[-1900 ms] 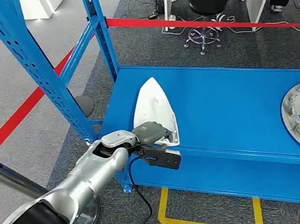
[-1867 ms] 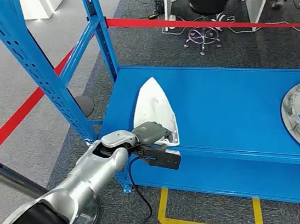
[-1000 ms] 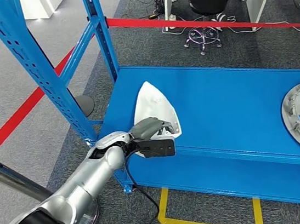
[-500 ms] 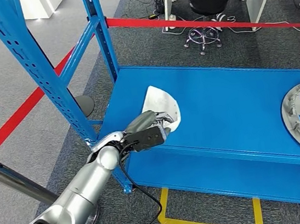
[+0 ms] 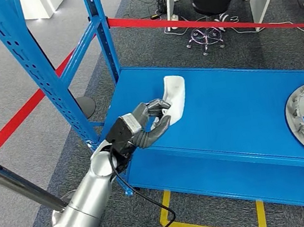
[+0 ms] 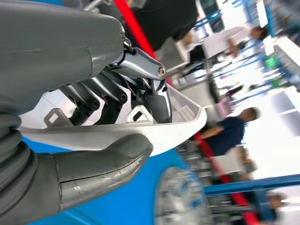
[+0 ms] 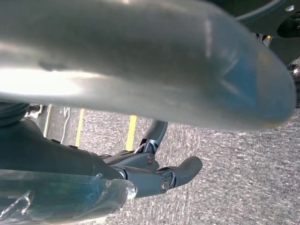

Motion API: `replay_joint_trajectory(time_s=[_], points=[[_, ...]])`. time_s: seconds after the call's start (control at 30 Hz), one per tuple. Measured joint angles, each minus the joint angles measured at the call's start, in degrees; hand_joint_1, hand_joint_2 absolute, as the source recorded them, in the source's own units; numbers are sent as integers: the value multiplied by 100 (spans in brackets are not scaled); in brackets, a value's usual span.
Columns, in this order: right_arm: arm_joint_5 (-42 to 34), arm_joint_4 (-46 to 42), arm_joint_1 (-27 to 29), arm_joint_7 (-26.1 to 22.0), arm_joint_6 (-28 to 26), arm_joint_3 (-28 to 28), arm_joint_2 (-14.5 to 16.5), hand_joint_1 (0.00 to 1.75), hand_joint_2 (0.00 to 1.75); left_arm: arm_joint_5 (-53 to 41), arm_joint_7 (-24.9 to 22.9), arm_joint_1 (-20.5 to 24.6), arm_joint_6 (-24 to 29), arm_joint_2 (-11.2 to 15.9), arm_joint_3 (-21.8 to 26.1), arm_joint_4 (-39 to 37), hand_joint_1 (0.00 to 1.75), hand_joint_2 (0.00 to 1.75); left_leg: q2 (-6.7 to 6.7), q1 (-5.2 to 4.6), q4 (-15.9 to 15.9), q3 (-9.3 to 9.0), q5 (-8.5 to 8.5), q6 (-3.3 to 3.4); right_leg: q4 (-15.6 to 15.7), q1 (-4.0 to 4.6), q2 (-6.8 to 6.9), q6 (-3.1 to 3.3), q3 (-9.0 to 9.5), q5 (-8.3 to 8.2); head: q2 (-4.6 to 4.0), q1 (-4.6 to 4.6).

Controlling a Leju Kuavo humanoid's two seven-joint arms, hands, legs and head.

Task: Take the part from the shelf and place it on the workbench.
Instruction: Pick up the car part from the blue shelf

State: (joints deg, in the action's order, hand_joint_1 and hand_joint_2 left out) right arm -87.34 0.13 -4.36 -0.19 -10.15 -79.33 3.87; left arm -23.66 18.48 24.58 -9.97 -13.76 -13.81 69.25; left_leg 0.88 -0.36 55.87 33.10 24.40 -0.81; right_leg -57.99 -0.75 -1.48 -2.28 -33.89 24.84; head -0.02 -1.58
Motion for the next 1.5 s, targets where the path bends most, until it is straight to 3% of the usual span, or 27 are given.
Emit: replay_joint_trajectory(time_s=[0.4,0.77,0.97,1.1,1.17,1.23,1.27,1.3,1.33,1.43,1.5], points=[[0,0,-14,17,-109,134,151,0,0,1078,372,-553,-39,-5,262,1062,175,175,0,0,0,1,0,0,0,0,2,-3,1,2,0,1],[0,0,-49,111,-144,144,212,0,0,1415,279,-844,-111,-3,484,1801,175,175,3,-22,5,0,11,17,12,-21,4,-14,7,3,0,-1],[0,0,-51,108,-138,144,230,0,0,1109,290,-868,-68,20,507,1926,175,175,3,-57,50,8,48,81,15,-56,3,-82,19,14,0,-2],[0,0,-52,110,-140,144,233,0,0,1041,298,-869,-19,19,507,1975,175,175,-7,-35,-1,-17,-14,180,13,-57,16,-171,20,46,0,0],[0,0,-55,116,-143,144,233,0,0,1041,299,-869,-14,5,508,1985,175,175,-16,3,-60,-40,-59,215,-362,-41,59,-198,-136,317,0,9],[0,0,-58,122,-145,144,233,0,0,1037,299,-886,-33,-1,509,1983,175,175,-19,4,-62,-34,-63,220,-1145,-37,88,-219,-453,711,0,13],[0,0,-57,123,-145,144,233,0,0,1030,299,-899,-44,-1,508,1982,175,175,-21,5,-60,-31,-64,219,-1471,-39,92,-229,-583,823,0,10],[0,0,-55,125,-145,144,233,0,0,1024,299,-912,-51,-1,508,1981,175,175,-21,8,-56,-29,-65,217,-1608,-41,94,-239,-626,823,0,11],[0,0,-56,126,-145,144,233,0,0,1020,299,-921,-56,-1,507,1979,175,175,-20,16,-50,-28,-65,211,-1499,-46,97,-248,-552,706,0,11],[0,-2,-83,126,-136,144,234,0,0,1038,309,-926,-68,-2,508,1977,175,175,-11,44,11,-9,-51,134,-388,-59,85,-270,66,236,0,13],[0,-3,-107,126,-123,144,238,0,0,1070,319,-924,-86,-7,506,1975,175,175,-1,34,66,26,-63,53,-67,-47,47,-215,235,181,0,12]])
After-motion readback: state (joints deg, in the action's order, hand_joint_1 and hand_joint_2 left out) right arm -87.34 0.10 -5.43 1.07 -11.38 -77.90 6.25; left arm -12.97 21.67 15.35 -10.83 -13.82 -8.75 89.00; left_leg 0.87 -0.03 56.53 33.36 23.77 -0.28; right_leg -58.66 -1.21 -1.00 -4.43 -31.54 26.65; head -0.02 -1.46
